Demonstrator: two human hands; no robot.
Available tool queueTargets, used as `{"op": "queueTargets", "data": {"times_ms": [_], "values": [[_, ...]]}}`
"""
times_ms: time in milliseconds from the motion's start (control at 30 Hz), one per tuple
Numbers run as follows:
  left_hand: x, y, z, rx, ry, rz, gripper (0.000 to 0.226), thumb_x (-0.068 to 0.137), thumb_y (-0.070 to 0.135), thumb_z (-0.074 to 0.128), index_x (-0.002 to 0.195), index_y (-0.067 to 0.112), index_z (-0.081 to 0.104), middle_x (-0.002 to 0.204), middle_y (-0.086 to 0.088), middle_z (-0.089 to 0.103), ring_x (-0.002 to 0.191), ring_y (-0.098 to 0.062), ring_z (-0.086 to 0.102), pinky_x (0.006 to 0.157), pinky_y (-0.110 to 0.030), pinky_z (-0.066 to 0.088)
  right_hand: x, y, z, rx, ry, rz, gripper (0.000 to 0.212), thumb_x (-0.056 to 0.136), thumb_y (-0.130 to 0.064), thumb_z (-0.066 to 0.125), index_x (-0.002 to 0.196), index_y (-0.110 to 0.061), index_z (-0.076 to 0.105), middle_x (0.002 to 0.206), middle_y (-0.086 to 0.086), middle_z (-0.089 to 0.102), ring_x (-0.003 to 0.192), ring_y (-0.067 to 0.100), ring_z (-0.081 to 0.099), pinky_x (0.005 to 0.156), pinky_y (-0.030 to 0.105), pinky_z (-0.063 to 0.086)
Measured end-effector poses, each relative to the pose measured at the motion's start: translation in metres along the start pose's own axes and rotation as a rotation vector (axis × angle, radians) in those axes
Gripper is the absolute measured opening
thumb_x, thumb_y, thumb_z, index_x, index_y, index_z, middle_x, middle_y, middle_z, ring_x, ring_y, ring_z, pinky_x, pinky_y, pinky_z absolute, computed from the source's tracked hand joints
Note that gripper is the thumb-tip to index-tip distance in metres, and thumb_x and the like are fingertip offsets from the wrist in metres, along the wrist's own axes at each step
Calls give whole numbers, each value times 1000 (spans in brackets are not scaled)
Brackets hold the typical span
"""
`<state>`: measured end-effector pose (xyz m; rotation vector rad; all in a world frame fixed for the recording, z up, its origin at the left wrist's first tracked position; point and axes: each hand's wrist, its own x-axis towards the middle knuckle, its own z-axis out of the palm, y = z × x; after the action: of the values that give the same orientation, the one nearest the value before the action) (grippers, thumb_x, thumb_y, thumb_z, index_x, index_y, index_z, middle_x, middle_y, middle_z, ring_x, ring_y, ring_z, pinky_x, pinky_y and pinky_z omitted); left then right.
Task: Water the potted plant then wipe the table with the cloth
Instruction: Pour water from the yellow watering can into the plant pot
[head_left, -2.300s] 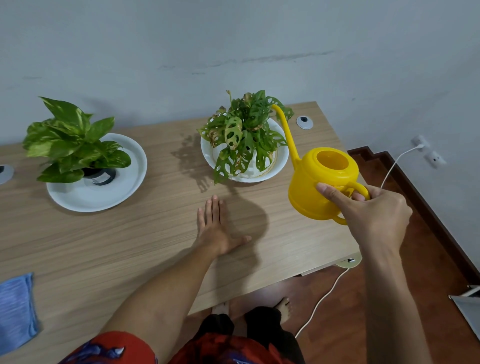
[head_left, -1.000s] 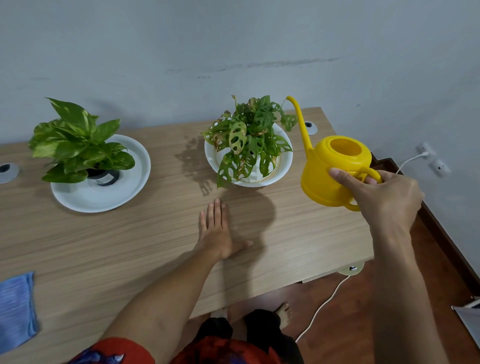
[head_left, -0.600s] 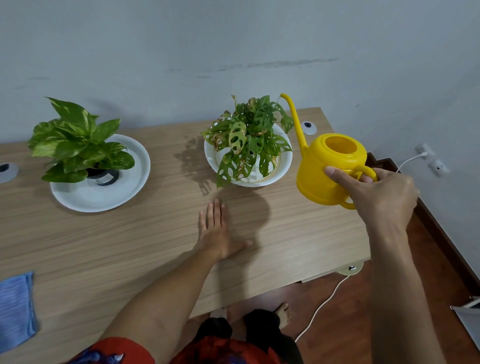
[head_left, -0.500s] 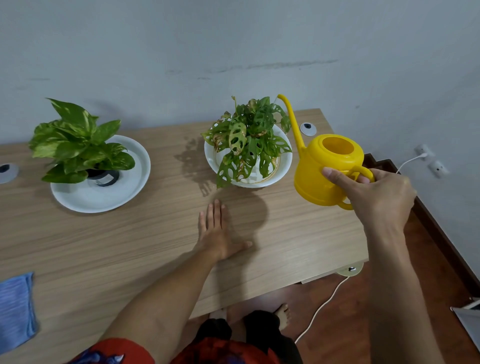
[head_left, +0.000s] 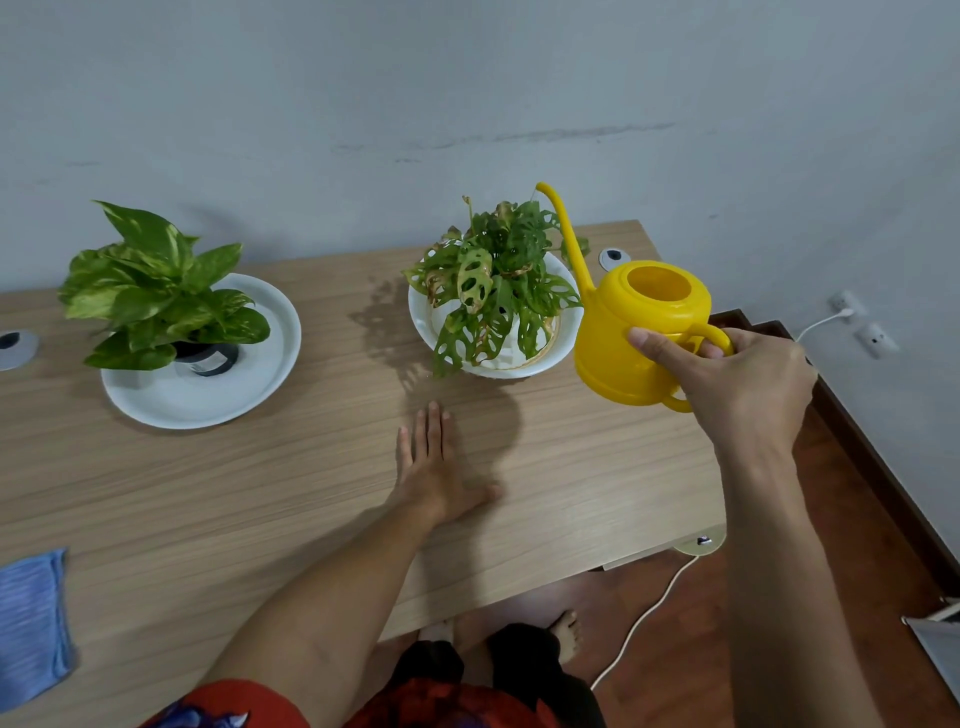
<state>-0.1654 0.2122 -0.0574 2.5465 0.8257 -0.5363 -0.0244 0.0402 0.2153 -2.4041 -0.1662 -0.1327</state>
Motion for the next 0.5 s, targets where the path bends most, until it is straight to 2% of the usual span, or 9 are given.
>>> {"op": "queueTargets", "data": {"times_ms": [300,500], "values": [[1,-1,-1,-5,-16,25,134,71,88,42,151,10,-32,156,-11,-44,142,-25,-44,117,-53,-25,-3,-8,2,-3,-10,-7,80,40,-89,60,73,-16,70,60,-9,61,62,14,64,63,35,56],[2,-1,0,-6,-20,30,135,73,88,45,151,8,-31,156,-12,-44,142,-27,-44,117,-54,-25,-7,-10,4,9,-14,-11,73,40,-88,61,69,-21,64,59,-13,60,60,8,62,63,36,57]]}}
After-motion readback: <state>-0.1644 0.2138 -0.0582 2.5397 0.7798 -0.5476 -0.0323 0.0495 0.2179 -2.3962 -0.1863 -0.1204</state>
